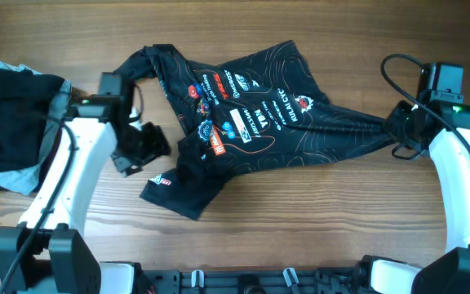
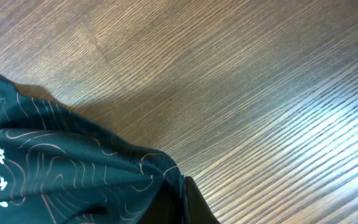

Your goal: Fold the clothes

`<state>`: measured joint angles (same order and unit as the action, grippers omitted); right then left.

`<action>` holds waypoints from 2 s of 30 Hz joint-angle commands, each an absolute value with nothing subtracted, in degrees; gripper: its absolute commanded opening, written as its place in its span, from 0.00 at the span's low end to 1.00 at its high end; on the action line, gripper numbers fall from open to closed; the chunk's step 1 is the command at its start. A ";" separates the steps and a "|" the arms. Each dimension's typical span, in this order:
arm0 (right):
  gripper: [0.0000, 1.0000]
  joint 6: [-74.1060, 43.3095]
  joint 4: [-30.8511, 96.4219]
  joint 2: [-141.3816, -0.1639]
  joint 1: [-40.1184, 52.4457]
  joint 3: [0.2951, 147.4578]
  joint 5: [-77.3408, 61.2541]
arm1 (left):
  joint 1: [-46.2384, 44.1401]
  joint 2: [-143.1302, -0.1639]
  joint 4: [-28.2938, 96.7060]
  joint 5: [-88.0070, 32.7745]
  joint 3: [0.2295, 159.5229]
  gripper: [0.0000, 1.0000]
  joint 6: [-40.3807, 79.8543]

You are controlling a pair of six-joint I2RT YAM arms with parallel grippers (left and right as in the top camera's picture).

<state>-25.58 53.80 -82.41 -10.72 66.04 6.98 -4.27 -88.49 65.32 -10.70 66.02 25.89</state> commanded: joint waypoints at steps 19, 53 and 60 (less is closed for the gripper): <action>0.04 -23.97 54.70 -82.78 -10.96 65.98 8.56 | -27.11 -105.56 51.88 6.13 66.57 0.56 33.34; 0.04 -14.94 73.87 -80.62 -12.01 105.73 -0.32 | 18.50 -67.37 64.49 -25.52 93.58 0.04 12.64; 0.04 -13.10 74.28 -77.03 -15.11 112.95 0.12 | 22.79 -62.96 54.83 -28.99 95.15 0.04 23.44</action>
